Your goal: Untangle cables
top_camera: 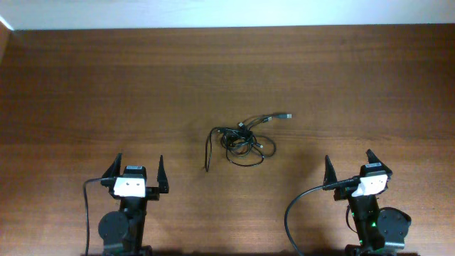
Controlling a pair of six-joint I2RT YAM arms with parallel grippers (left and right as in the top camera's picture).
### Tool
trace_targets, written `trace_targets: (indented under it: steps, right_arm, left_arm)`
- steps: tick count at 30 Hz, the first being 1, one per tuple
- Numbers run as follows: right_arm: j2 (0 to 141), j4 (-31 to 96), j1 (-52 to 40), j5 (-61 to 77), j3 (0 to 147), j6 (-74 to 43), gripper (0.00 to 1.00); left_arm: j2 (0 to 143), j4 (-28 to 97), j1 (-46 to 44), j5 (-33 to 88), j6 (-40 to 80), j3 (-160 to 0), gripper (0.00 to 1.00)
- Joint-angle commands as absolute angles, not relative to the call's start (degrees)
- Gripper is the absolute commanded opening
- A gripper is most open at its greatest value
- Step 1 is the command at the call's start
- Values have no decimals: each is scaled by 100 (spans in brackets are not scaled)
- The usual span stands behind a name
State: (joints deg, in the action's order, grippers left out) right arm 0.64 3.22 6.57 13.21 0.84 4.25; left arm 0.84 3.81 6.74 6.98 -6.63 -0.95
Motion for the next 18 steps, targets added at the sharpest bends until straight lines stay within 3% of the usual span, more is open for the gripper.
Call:
trace_targets:
  steps: [1,10,18]
  right_arm:
    - [19,316,683,1461,32,364,99]
    - [21,266,683,2069,233,360,99]
    - [1079,1444,683,2084,1935,252,99]
  left_arm:
    - [30,392,642,620,-718,-54,99]
    - [30,340,644,617,-718,-51,99]
    - [261,-281,642,794,-690,-224,99]
